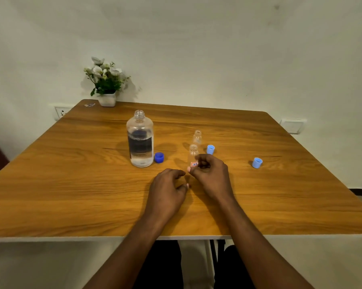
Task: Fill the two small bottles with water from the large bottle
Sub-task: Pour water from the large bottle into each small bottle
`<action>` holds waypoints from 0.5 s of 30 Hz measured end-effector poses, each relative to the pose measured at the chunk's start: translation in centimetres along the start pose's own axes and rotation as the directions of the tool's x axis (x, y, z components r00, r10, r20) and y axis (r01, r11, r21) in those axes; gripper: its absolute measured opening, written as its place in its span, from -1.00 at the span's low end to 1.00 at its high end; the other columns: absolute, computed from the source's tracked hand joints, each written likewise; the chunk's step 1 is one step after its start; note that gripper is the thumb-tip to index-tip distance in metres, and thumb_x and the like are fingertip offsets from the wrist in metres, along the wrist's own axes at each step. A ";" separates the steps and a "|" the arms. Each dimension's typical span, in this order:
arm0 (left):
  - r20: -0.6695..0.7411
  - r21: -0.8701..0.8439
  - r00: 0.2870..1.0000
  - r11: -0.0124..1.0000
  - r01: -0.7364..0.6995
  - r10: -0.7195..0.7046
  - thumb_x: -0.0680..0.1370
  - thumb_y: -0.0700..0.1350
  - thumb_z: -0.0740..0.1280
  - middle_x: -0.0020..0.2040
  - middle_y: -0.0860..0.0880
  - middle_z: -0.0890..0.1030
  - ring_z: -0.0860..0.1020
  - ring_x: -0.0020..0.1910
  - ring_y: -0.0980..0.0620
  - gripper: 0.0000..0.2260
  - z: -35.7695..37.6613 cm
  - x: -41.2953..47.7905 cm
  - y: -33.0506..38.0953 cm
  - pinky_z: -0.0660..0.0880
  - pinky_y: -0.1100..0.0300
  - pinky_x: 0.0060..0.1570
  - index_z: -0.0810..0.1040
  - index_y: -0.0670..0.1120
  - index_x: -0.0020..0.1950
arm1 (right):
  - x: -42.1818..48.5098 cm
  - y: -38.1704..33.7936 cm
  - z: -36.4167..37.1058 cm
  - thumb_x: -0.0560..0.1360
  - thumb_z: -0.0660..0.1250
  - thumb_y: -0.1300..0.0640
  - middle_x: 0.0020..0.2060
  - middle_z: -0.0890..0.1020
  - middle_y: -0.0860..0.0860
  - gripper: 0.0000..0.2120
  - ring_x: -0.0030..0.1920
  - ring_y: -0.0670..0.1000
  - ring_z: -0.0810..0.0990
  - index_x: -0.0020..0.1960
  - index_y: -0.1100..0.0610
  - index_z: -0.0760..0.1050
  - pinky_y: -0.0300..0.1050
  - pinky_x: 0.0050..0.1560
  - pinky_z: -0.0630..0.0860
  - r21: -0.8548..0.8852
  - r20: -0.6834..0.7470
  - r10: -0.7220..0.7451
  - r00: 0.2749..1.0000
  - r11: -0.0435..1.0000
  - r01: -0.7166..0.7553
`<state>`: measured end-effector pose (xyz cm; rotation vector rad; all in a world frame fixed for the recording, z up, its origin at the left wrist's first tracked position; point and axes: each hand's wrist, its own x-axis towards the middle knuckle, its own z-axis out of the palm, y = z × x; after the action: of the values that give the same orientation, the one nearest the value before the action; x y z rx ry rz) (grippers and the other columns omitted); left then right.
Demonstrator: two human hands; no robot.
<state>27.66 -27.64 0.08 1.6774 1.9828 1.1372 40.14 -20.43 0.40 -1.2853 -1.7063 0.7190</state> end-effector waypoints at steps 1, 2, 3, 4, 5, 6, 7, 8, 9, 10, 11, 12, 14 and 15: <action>-0.007 -0.004 1.000 1.000 0.009 -0.009 0.48 -0.08 0.45 0.18 0.04 0.59 0.52 0.18 0.10 -0.66 -0.3 0.0 -0.2 0.46 0.19 0.19 0.57 -0.03 0.26 | 0.1 -0.2 0.5 0.36 0.53 0.12 -0.14 0.62 -0.10 -0.66 -0.07 -0.14 0.60 0.13 0.07 0.60 -0.24 -0.03 0.53 0.001 0.009 -0.011 1.000 1.000 0.011; -0.014 -0.009 1.000 1.000 0.016 -0.016 0.48 -0.09 0.45 0.19 0.03 0.60 0.52 0.19 0.10 -0.66 -0.5 0.0 -0.3 0.46 0.19 0.19 0.57 -0.03 0.26 | 0.1 -0.4 0.9 0.37 0.53 0.12 -0.13 0.63 -0.09 -0.65 -0.07 -0.13 0.60 0.13 0.08 0.60 -0.23 -0.02 0.53 0.002 0.016 -0.021 1.000 1.000 0.020; -0.021 -0.013 0.999 1.000 0.024 -0.024 0.48 -0.09 0.45 0.19 0.03 0.60 0.52 0.18 0.10 -0.66 -0.8 0.1 -0.6 0.47 0.18 0.19 0.58 -0.04 0.25 | 0.2 -0.6 1.3 0.37 0.53 0.12 -0.12 0.63 -0.08 -0.65 -0.06 -0.13 0.60 0.14 0.08 0.60 -0.24 -0.02 0.53 0.003 0.026 -0.029 0.999 1.000 0.029; -0.032 -0.016 0.999 0.999 0.029 -0.029 0.48 -0.10 0.45 0.18 0.02 0.60 0.52 0.18 0.09 -0.67 -1.0 0.1 -0.8 0.47 0.19 0.19 0.58 -0.04 0.25 | 0.3 -0.8 1.6 0.38 0.53 0.11 -0.12 0.63 -0.08 -0.64 -0.05 -0.13 0.60 0.16 0.09 0.59 -0.25 -0.03 0.53 0.003 0.035 -0.038 0.999 0.999 0.038; -0.040 -0.020 0.999 0.999 0.036 -0.037 0.48 -0.10 0.44 0.18 0.02 0.60 0.53 0.18 0.09 -0.67 -1.3 0.2 -0.9 0.46 0.20 0.18 0.59 -0.05 0.24 | 0.4 -1.1 1.8 0.38 0.53 0.11 -0.11 0.62 -0.08 -0.63 -0.05 -0.13 0.60 0.17 0.09 0.58 -0.26 -0.03 0.52 0.005 0.042 -0.050 0.998 0.999 0.050; -0.049 -0.025 0.998 0.999 0.042 -0.044 0.49 -0.11 0.44 0.19 0.02 0.60 0.53 0.18 0.09 -0.68 -1.5 0.3 -1.1 0.46 0.21 0.18 0.59 -0.06 0.24 | 0.5 -1.3 2.1 0.38 0.53 0.12 -0.12 0.62 -0.09 -0.62 -0.05 -0.12 0.60 0.17 0.10 0.58 -0.26 -0.03 0.52 0.010 0.047 -0.059 0.997 0.998 0.059; -0.056 -0.031 0.997 0.998 0.046 -0.048 0.49 -0.12 0.44 0.19 0.01 0.61 0.53 0.18 0.09 -0.68 -1.7 0.4 -1.3 0.46 0.21 0.17 0.59 -0.06 0.24 | 0.6 -1.5 2.3 0.38 0.52 0.12 -0.12 0.61 -0.10 -0.62 -0.05 -0.12 0.60 0.18 0.10 0.58 -0.26 -0.02 0.52 0.015 0.051 -0.063 0.997 0.998 0.063; -0.064 -0.037 0.997 0.998 0.050 -0.052 0.49 -0.12 0.44 0.19 0.01 0.61 0.54 0.17 0.09 -0.69 -1.8 0.4 -1.4 0.46 0.21 0.17 0.60 -0.07 0.23 | 0.7 -1.6 2.4 0.39 0.52 0.12 -0.13 0.61 -0.10 -0.62 -0.05 -0.13 0.59 0.18 0.10 0.57 -0.26 -0.02 0.52 0.020 0.058 -0.064 0.996 0.998 0.063; -0.071 -0.042 0.996 0.998 0.054 -0.057 0.49 -0.12 0.44 0.19 0.00 0.61 0.54 0.17 0.09 -0.69 -1.9 0.4 -1.4 0.47 0.22 0.16 0.60 -0.07 0.23 | 0.8 -1.7 2.6 0.39 0.52 0.13 -0.13 0.60 -0.12 -0.62 -0.06 -0.16 0.58 0.19 0.11 0.57 -0.27 -0.03 0.52 0.021 0.068 -0.067 0.995 0.998 0.065; -0.080 -0.046 0.995 0.997 0.057 -0.061 0.49 -0.12 0.44 0.19 0.00 0.62 0.55 0.17 0.09 -0.69 -2.0 0.4 -1.5 0.46 0.23 0.16 0.60 -0.07 0.23 | 0.9 -1.7 2.7 0.40 0.52 0.13 -0.13 0.60 -0.12 -0.62 -0.07 -0.18 0.57 0.19 0.11 0.57 -0.29 -0.03 0.51 0.019 0.078 -0.073 0.994 0.997 0.072; -0.089 -0.049 0.994 0.997 0.062 -0.066 0.49 -0.12 0.44 0.19 0.00 0.62 0.55 0.17 0.09 -0.69 -2.1 0.4 -1.6 0.46 0.23 0.15 0.60 -0.07 0.23 | 1.0 -1.7 2.8 0.40 0.52 0.13 -0.13 0.59 -0.13 -0.62 -0.07 -0.19 0.57 0.19 0.11 0.57 -0.29 -0.04 0.51 0.015 0.087 -0.080 0.993 0.997 0.078; -0.097 -0.055 0.993 0.996 0.067 -0.073 0.49 -0.12 0.44 0.19 -0.01 0.62 0.56 0.17 0.08 -0.69 -2.2 0.5 -1.6 0.46 0.23 0.15 0.61 -0.08 0.22 | 1.1 -1.7 2.7 0.39 0.52 0.12 -0.13 0.60 -0.12 -0.62 -0.07 -0.18 0.57 0.19 0.10 0.57 -0.27 -0.03 0.51 0.015 0.090 -0.084 0.992 0.996 0.083; -0.117 -0.076 0.989 0.993 0.087 -0.096 0.49 -0.13 0.44 0.18 -0.01 0.63 0.56 0.16 0.08 -0.70 -2.4 0.5 -1.8 0.47 0.23 0.14 0.61 -0.08 0.22 | 1.2 -1.5 2.7 0.39 0.52 0.12 -0.12 0.62 -0.08 -0.63 -0.05 -0.12 0.59 0.17 0.10 0.58 -0.22 -0.01 0.53 0.024 0.090 -0.087 0.992 0.996 0.085; -0.125 -0.087 0.986 0.992 0.097 -0.107 0.49 -0.13 0.44 0.18 -0.02 0.63 0.57 0.16 0.08 -0.70 -2.6 0.6 -1.9 0.46 0.23 0.14 0.61 -0.09 0.22 | 1.3 -1.5 2.7 0.39 0.52 0.12 -0.10 0.63 -0.06 -0.63 -0.04 -0.11 0.60 0.18 0.10 0.57 -0.21 -0.01 0.54 0.027 0.093 -0.084 0.992 0.996 0.082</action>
<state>24.43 -28.05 0.50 1.4785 2.0451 1.2993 36.97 -19.54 0.75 -1.1730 -1.8114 0.7587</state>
